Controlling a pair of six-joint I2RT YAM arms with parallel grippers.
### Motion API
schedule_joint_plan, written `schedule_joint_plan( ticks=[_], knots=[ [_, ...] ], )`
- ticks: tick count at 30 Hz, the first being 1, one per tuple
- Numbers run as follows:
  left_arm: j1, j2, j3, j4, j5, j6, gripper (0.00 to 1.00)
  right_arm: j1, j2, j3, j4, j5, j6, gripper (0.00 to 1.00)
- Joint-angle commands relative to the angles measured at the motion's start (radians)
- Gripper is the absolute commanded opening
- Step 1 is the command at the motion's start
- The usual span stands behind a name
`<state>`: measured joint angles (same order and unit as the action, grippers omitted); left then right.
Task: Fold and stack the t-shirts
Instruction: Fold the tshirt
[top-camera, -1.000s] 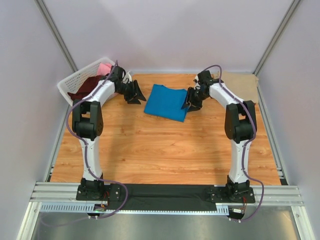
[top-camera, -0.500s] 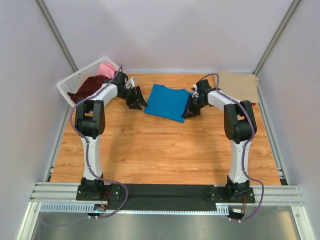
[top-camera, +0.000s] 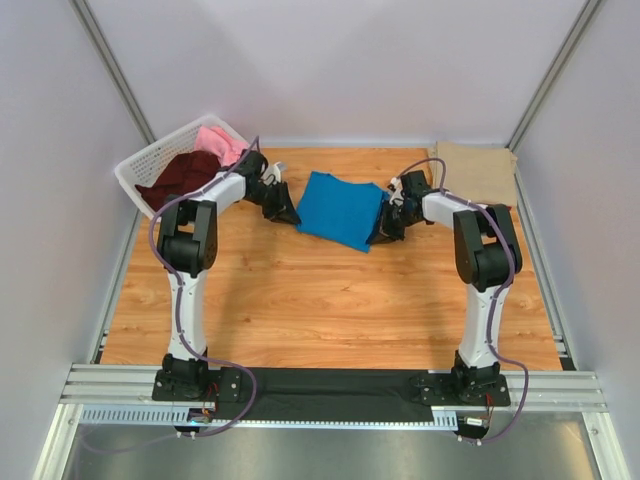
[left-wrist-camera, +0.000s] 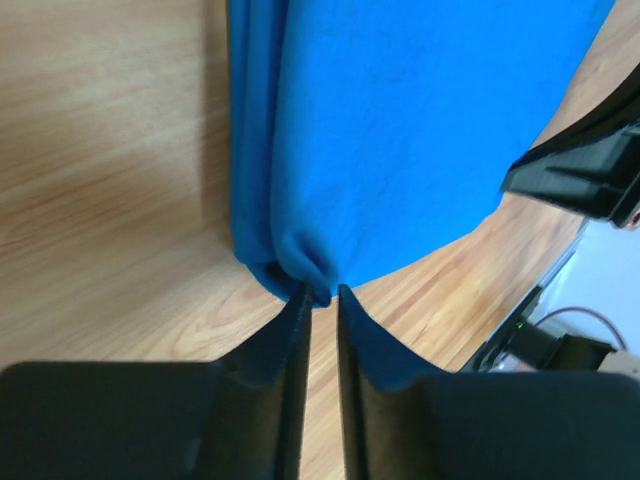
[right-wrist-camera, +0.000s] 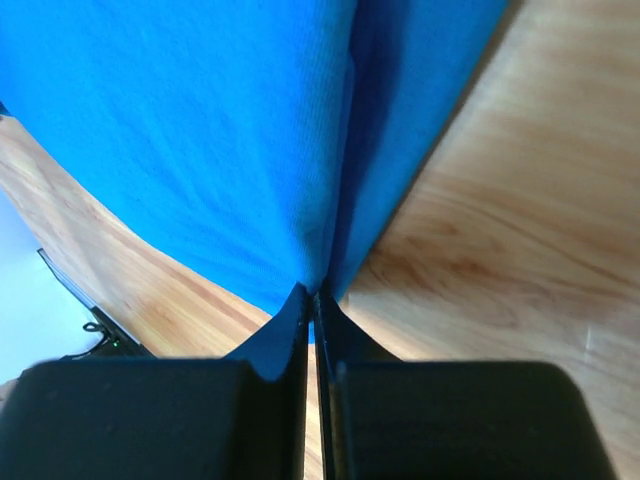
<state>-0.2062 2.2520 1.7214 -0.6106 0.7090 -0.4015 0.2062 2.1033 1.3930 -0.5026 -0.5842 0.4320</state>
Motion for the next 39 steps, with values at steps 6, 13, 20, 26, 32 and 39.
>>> schedule_joint_plan(
  ticks=[6,13,20,26,32,39],
  knots=[
    [-0.032,-0.103,-0.170,-0.024,-0.029,-0.031,0.06,0.002,-0.124,-0.136,-0.054,0.023,-0.048,0.01],
    [-0.044,-0.293,-0.440,-0.077,-0.147,-0.121,0.32,0.018,-0.265,-0.299,-0.108,0.076,-0.045,0.07],
    [-0.045,-0.404,-0.429,-0.106,-0.095,-0.106,0.48,0.018,-0.407,-0.284,-0.243,0.133,-0.078,0.28],
    [-0.038,-0.272,-0.081,-0.118,-0.122,0.045,0.54,-0.005,-0.382,-0.125,-0.248,0.201,-0.128,0.39],
    [-0.038,-0.034,0.162,-0.060,-0.053,0.046,0.50,-0.065,-0.226,0.032,-0.191,0.213,-0.191,0.40],
    [-0.039,0.053,0.196,-0.044,-0.040,0.021,0.48,-0.087,-0.094,0.156,-0.179,0.198,-0.185,0.43]
  ],
)
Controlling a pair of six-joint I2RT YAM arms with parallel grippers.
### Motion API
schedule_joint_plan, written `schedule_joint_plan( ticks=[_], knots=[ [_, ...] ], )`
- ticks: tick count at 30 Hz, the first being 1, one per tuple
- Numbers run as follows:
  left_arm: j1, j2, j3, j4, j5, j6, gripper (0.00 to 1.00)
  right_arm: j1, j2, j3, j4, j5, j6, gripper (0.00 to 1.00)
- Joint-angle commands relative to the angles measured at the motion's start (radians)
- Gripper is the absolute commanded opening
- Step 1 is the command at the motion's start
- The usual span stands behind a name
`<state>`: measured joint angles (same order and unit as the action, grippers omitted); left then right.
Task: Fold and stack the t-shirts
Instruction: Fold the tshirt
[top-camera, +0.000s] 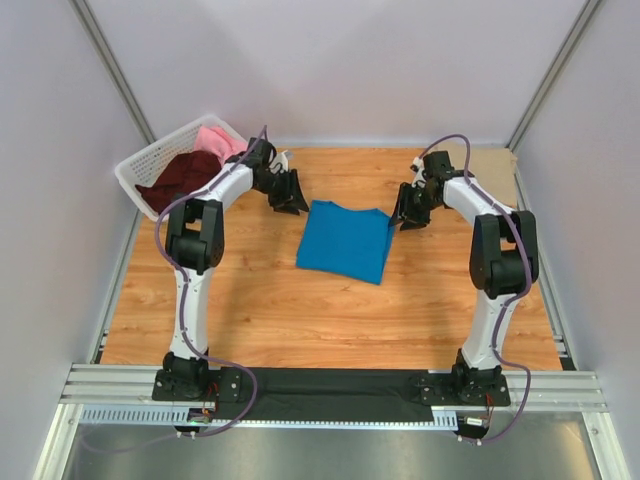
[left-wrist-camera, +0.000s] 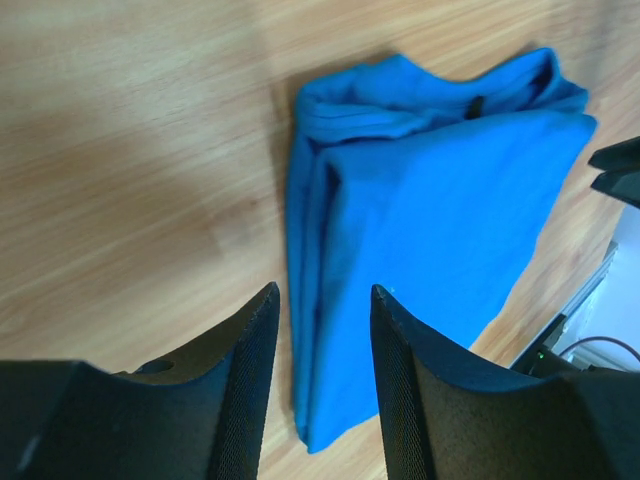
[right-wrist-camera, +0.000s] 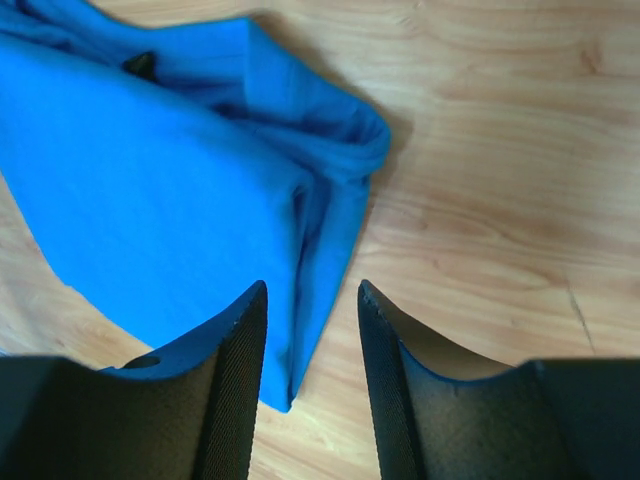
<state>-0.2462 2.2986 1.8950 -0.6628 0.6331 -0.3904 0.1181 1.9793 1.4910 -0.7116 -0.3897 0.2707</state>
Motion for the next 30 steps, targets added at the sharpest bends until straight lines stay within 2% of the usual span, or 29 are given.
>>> schedule_joint_plan(
  ticks=[1,10,13,17,19,21,22,23,24,26,30],
  knots=[
    [0.001,0.013,0.026,0.020,0.045,0.010,0.48,0.003,0.053,0.060,0.038,-0.003,-0.021,0.44],
    [-0.001,0.139,0.166,0.023,0.093,0.001,0.42,0.003,0.188,0.121,0.100,-0.003,-0.042,0.44],
    [-0.001,0.185,0.194,0.023,0.085,-0.019,0.37,0.002,0.220,0.144,0.112,0.003,-0.047,0.40],
    [-0.001,0.211,0.223,0.020,0.044,-0.041,0.29,-0.003,0.242,0.153,0.132,-0.008,-0.060,0.26],
    [-0.001,0.211,0.246,-0.009,0.013,-0.041,0.24,-0.005,0.245,0.158,0.138,-0.027,-0.082,0.24],
    [-0.001,0.199,0.256,-0.021,-0.035,-0.039,0.24,-0.005,0.259,0.187,0.130,-0.052,-0.093,0.25],
    [0.001,0.190,0.268,-0.026,-0.047,-0.039,0.25,-0.005,0.263,0.204,0.115,-0.069,-0.096,0.27],
    [0.002,0.170,0.276,-0.035,-0.064,-0.042,0.29,-0.005,0.265,0.230,0.110,-0.077,-0.091,0.33],
    [0.005,0.157,0.283,-0.041,-0.072,-0.050,0.41,-0.005,0.257,0.238,0.110,-0.084,-0.085,0.37],
    [0.012,0.116,0.309,-0.053,-0.087,-0.064,0.42,-0.005,0.242,0.259,0.107,-0.090,-0.062,0.44],
    [0.027,0.012,0.299,-0.072,-0.107,-0.119,0.50,-0.005,0.181,0.252,0.092,-0.063,-0.024,0.51]
  ],
)
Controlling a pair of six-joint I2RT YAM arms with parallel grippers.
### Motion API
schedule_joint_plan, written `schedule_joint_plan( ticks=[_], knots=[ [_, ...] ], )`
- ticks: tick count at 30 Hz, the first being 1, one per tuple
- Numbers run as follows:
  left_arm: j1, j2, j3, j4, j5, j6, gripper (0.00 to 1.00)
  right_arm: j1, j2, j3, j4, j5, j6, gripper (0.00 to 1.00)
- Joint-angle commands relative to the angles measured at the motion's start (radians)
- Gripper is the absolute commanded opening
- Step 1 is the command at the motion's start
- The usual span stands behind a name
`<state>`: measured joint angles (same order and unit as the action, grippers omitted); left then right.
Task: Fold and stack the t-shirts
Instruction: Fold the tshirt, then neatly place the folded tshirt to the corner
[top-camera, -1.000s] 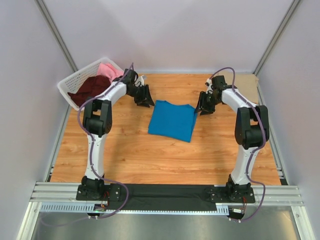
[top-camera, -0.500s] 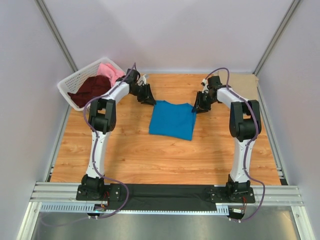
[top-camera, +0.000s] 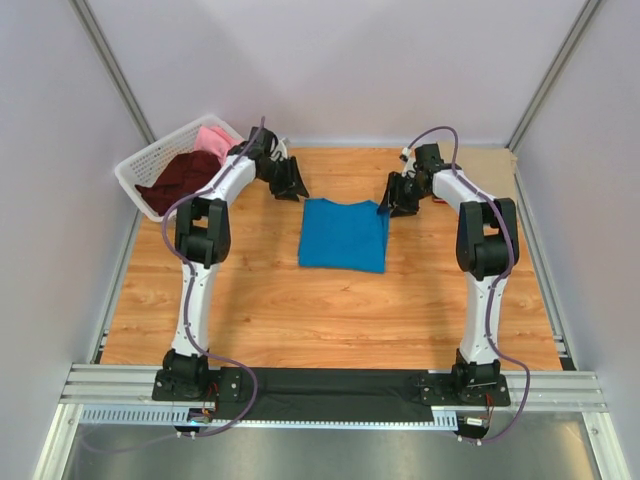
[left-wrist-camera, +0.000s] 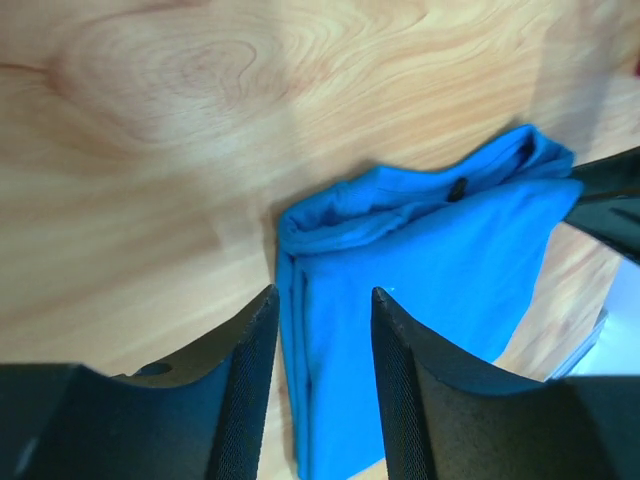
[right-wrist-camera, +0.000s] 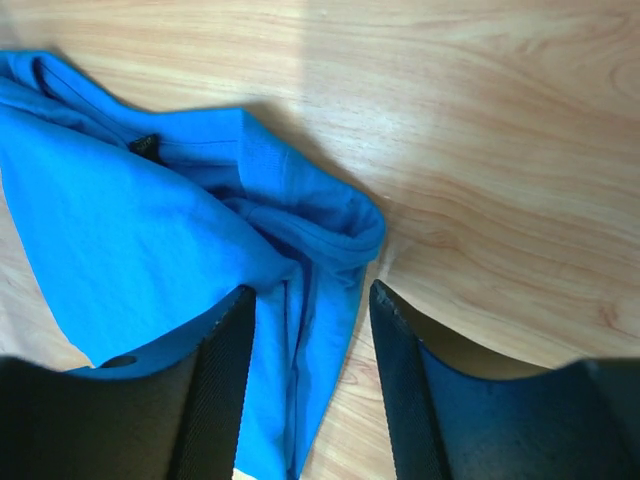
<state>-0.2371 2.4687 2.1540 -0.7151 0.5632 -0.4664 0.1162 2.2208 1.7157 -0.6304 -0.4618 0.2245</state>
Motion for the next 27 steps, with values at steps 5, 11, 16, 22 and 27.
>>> schedule_joint_plan(
  ticks=[5,11,16,22,27],
  knots=[
    [0.018,-0.362,-0.146,-0.049,-0.068,-0.008,0.52,-0.001,-0.163,-0.089,0.009,0.022,0.041,0.65],
    [0.015,-0.618,-0.498,-0.032,-0.068,0.032,0.52,0.002,-0.222,-0.235,0.015,0.008,0.018,0.75],
    [0.015,-0.792,-0.797,0.039,-0.071,0.051,0.52,0.022,-0.207,-0.315,0.095,0.023,0.025,0.73],
    [0.015,-0.852,-0.901,0.042,-0.069,0.068,0.51,0.080,-0.172,-0.373,0.189,0.064,0.050,0.71],
    [0.015,-0.858,-0.890,0.029,-0.075,0.077,0.51,0.119,-0.188,-0.413,0.218,0.104,0.073,0.68]
  ],
)
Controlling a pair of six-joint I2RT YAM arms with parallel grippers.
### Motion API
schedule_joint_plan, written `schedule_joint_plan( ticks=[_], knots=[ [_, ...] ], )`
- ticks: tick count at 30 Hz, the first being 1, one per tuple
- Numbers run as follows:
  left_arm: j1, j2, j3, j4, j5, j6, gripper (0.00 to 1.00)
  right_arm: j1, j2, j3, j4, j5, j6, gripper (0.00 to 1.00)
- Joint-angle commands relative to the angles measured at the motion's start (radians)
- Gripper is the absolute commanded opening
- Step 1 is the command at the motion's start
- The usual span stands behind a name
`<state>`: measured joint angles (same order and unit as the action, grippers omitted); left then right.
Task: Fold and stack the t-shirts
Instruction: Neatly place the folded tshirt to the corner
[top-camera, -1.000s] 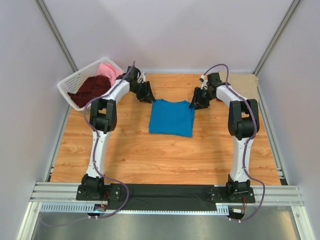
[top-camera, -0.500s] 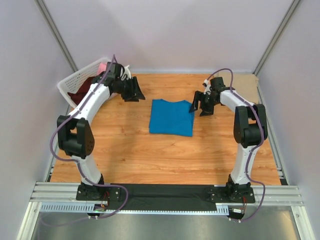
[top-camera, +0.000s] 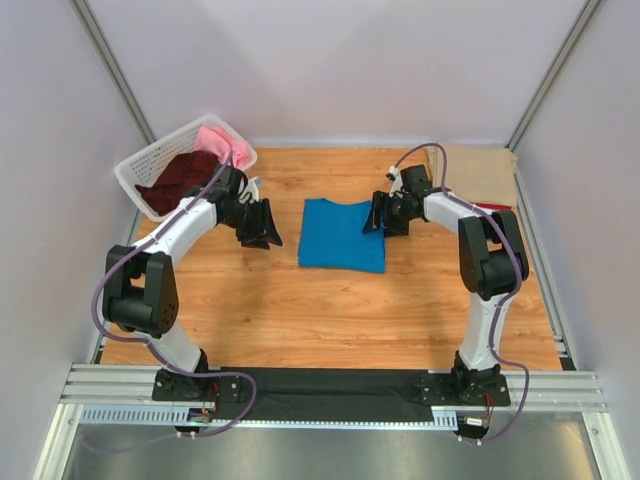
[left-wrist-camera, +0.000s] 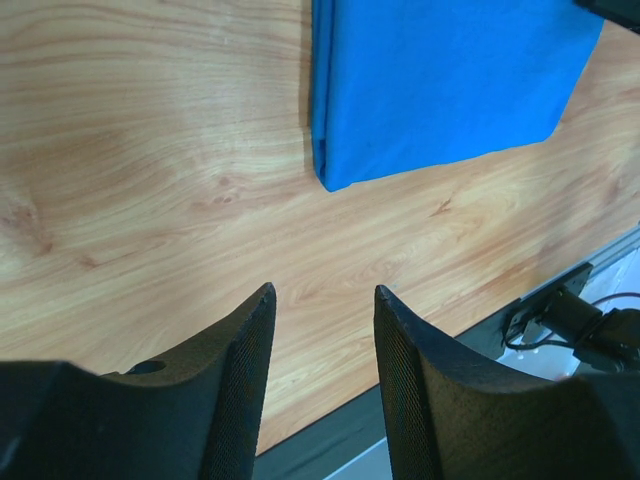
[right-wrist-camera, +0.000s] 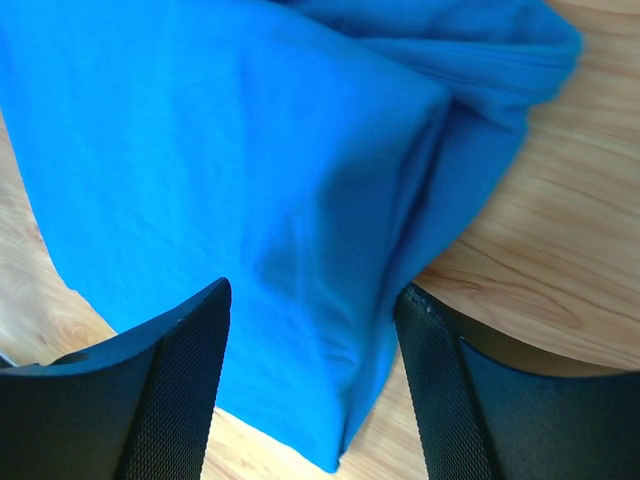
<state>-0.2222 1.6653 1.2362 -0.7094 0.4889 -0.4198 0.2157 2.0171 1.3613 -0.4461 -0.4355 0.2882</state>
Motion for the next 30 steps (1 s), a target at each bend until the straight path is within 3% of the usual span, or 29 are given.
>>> schedule_joint_plan(
  ticks=[1,12,19,27,30],
  knots=[
    [0.000,-0.052,0.032,0.018,-0.006,0.033,0.51,0.020,0.008,-0.062,0.035,0.086,0.012,0.67],
    [0.000,-0.026,0.057,0.018,-0.003,0.019,0.48,0.031,-0.041,-0.142,0.006,0.176,-0.011,0.61],
    [0.000,-0.010,0.066,0.014,0.004,0.015,0.46,0.062,-0.021,-0.130,0.044,0.170,0.014,0.51],
    [0.000,-0.009,0.055,0.005,0.000,0.021,0.46,0.062,0.026,-0.059,0.001,0.208,0.028,0.52],
    [0.000,-0.012,0.055,-0.004,-0.003,0.026,0.46,0.045,0.022,-0.042,-0.029,0.225,0.019,0.59]
  ],
)
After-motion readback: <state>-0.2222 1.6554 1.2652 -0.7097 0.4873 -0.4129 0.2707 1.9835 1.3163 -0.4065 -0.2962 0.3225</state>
